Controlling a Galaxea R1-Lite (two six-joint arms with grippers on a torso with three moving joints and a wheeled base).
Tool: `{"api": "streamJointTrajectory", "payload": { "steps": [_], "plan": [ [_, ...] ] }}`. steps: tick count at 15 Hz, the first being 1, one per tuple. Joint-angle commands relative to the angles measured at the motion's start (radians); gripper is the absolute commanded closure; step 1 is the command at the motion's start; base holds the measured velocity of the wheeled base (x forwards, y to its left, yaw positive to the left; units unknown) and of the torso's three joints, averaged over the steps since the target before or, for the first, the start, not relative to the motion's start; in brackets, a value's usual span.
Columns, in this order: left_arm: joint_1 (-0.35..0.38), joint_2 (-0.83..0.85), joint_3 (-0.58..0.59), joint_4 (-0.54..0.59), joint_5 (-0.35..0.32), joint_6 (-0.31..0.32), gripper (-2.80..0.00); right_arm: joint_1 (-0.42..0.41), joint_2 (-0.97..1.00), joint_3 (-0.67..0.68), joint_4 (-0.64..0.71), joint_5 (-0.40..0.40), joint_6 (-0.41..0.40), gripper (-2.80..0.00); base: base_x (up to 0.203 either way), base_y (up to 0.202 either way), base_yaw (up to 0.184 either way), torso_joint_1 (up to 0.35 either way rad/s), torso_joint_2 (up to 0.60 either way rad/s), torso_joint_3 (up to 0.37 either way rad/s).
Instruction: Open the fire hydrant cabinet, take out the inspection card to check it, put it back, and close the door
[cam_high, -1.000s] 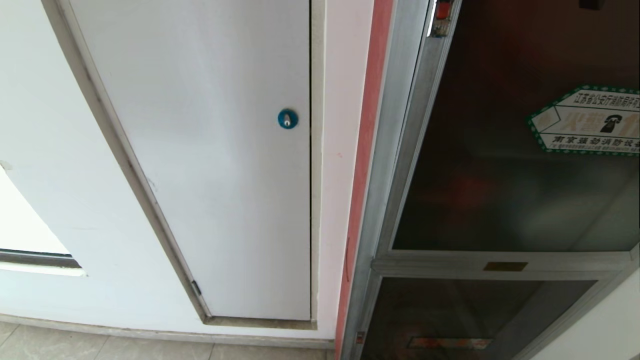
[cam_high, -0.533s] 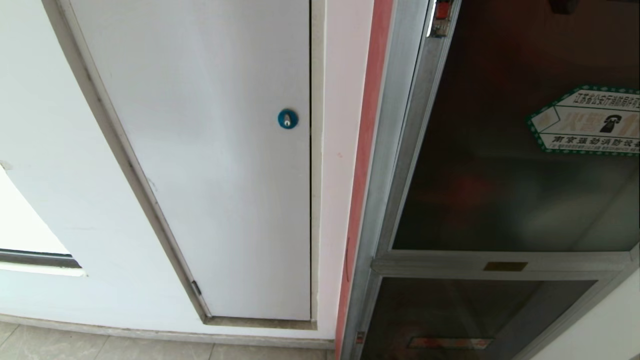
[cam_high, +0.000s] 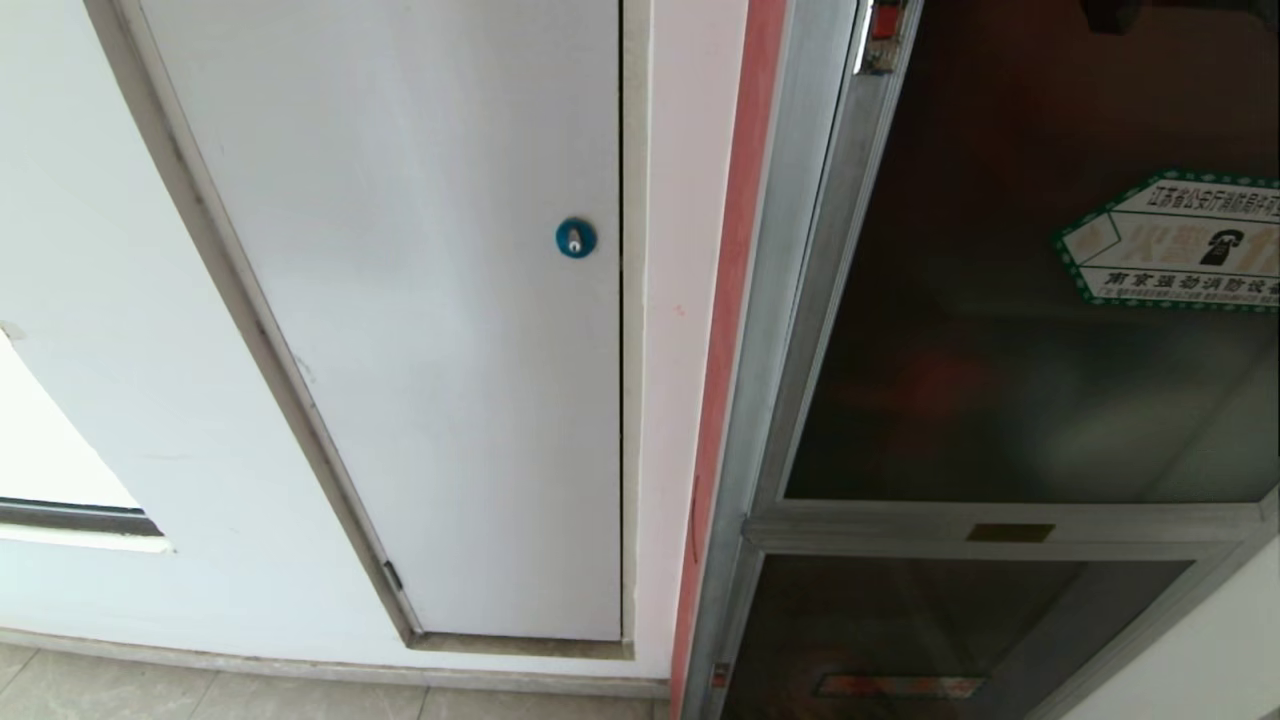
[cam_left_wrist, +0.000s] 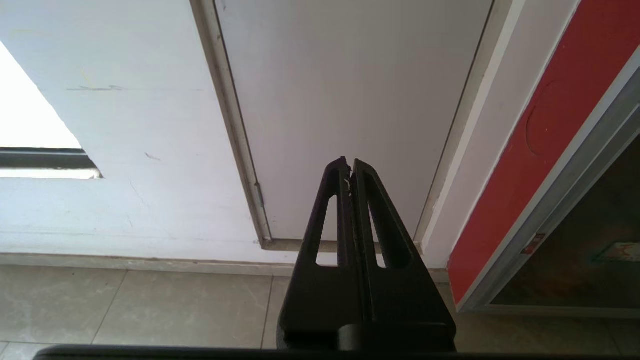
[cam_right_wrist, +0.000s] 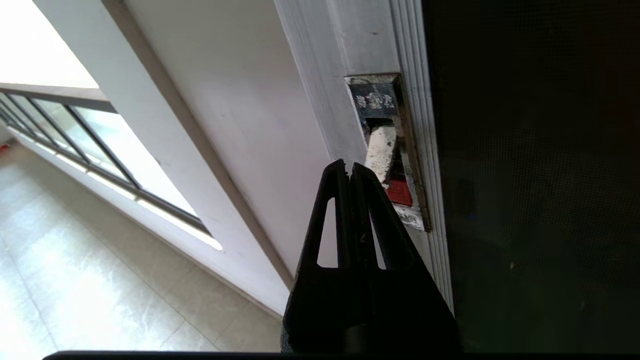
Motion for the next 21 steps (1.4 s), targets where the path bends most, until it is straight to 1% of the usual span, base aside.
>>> {"api": "streamJointTrajectory", "payload": {
  "steps": [1, 15, 21],
  "plan": [
    [0.0, 0.0, 0.0, 0.0, 0.0, 0.0, 0.0, -0.001, 0.003, -0.001, 0.003, 0.001, 0.002, 0.0, 0.0, 0.0, 0.0, 0.0, 0.0, 0.0],
    [0.0, 0.0, 0.0, 0.0, 0.0, 0.0, 0.0, -0.007, 0.047, -0.021, 0.002, 0.001, 0.001, 0.0, 0.0, 0.0, 0.0, 0.0, 0.0, 0.0],
    [0.0, 0.0, 0.0, 0.0, 0.0, 0.0, 0.0, -0.037, 0.057, -0.021, -0.001, 0.001, 0.004, 0.0, 0.0, 0.0, 0.0, 0.0, 0.0, 0.0]
  ]
}}
